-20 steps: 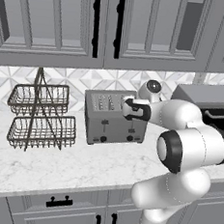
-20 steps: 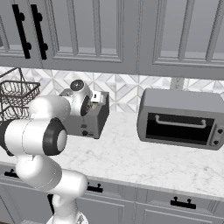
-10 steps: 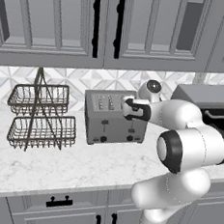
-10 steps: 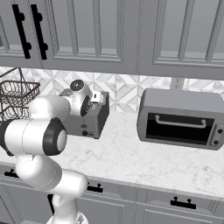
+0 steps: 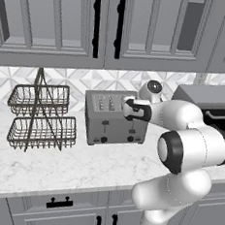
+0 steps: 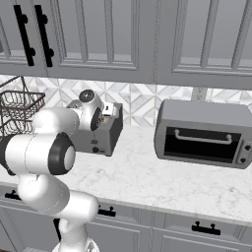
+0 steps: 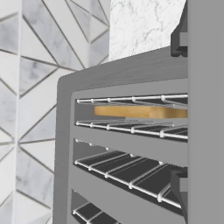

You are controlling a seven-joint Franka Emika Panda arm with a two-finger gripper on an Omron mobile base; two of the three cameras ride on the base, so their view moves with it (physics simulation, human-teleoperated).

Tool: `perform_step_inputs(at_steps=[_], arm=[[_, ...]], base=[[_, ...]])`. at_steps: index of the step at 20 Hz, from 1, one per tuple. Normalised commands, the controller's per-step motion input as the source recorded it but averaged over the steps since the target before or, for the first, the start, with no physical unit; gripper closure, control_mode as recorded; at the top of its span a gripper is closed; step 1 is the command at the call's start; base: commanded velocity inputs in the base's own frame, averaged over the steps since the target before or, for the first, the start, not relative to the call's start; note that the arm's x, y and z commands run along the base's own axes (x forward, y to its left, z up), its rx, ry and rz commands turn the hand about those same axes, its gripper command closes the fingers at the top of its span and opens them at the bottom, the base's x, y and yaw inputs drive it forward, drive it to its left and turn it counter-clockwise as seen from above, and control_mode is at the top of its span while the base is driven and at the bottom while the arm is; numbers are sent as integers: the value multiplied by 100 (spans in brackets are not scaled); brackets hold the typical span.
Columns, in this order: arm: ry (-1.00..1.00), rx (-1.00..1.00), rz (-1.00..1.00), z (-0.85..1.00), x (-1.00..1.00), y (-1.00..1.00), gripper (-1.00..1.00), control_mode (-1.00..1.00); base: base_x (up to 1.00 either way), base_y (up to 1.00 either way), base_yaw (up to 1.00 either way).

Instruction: Start the toaster. Once the lever pops up, take the bread to the plate on the dining counter.

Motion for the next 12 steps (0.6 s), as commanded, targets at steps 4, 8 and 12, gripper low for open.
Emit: perform_step_inputs(at_steps=[4, 8, 12], arm=[[0, 0, 0, 0, 0, 0, -100, -100], [0, 0, 0, 0, 0, 0, -100, -100], [0, 0, 0, 0, 0, 0, -100, -100]], base=[[0, 0, 0], [0, 0, 0], [0, 0, 0]])
